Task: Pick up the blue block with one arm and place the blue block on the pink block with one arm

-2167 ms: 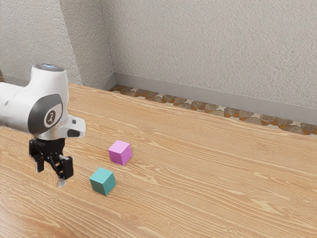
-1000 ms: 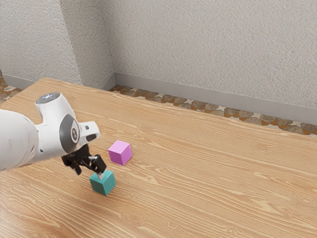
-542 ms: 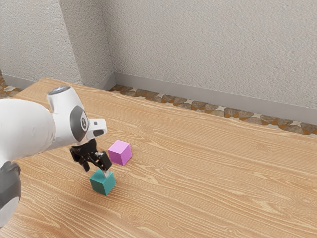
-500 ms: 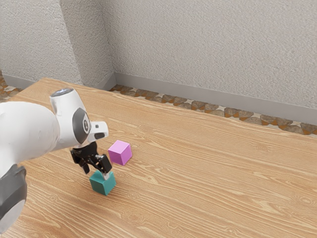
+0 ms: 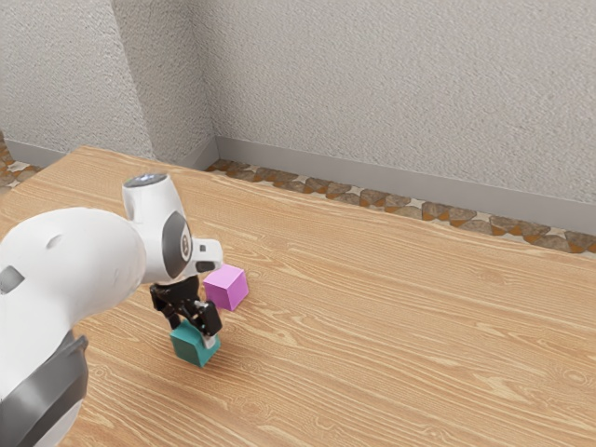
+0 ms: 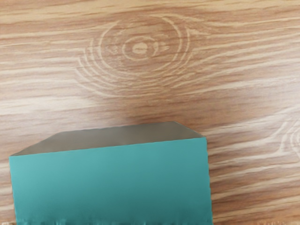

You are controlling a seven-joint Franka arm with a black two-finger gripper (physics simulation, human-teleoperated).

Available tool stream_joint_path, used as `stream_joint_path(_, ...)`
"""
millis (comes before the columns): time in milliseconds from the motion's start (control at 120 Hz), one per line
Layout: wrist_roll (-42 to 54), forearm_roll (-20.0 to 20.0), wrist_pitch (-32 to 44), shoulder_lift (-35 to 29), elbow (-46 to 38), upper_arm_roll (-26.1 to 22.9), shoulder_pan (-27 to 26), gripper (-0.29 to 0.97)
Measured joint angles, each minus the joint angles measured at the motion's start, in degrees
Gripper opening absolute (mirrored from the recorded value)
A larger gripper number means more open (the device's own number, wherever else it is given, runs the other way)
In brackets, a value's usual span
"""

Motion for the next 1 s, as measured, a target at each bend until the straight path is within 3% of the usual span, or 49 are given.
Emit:
stream_joint_path(333, 0.78, -4.57, -0.07, -4.73, -0.48, -2.47, 1.63, 0.53)
stream_joint_path(617, 1.19, -4.41, 0.01, -4.87, -0.38, -2.47, 1.59, 0.36)
stream_joint_path(683, 1.26, -3.97, -0.29, -4.57, -0.16, -0.18, 0.78, 0.35)
stream_joint_path(833, 1.31, 0.56, -4.09, -4.07, 2.06, 14.09, -4.62, 0.36)
stream_joint_path(1000, 1.35, 2.68, -7.54, -3.4, 6.76, 15.4, -0.13, 0.35)
